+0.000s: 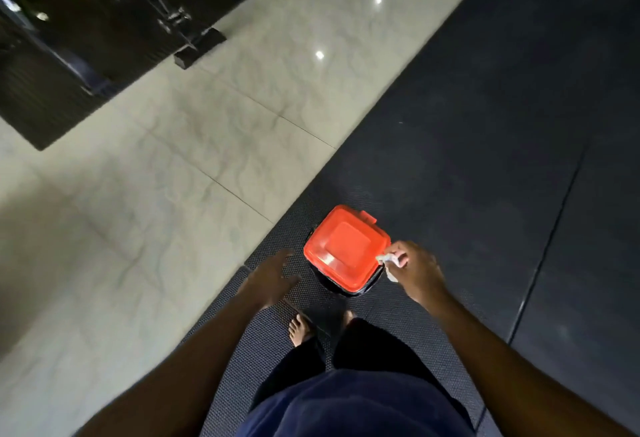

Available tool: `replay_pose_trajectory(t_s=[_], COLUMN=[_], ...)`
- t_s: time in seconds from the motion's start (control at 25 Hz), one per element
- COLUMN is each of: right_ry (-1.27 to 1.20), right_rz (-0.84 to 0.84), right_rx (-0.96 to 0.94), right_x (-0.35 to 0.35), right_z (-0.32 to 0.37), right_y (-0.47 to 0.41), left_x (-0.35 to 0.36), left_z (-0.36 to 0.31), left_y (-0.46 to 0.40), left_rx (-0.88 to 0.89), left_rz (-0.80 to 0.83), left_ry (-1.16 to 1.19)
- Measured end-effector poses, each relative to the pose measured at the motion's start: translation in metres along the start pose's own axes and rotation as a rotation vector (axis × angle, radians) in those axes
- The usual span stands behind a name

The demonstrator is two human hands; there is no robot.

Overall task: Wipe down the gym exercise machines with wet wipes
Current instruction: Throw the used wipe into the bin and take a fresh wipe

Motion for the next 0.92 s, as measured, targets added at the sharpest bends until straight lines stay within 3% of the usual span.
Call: replay_pose_trajectory(t_s=[0.28,0.56,0.92], right_ry=[0.006,-0.005,0.052], right_rz=[0.036,0.075,0.103], right_rx=[0.181,0.218,0.267], right_x=[0.021,0.053,0.091], right_z=[-0.032,-0.024,-0.036], right_y=[-0.034,-0.071,-0.093], left_x=[-0.025,-0.049,-0.010], left_z=[-0.004,0.014,-0.007], left_y=[-0.053,-0.095,-0.136], left_rx=[0.069,0.013,0.070], left_rz=[0.080,0.234,0.358], left_ry=[0.008,-0.146,-0.148])
Point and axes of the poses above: each hand's wrist, its own y-axis away from the middle knuckle, its own x-axis out of the palm, z = x × y, the point moved 9 cm from there along -y, towards the middle knuckle, and after that the axes turned 13 degrees about x, right-handed, at the moved point
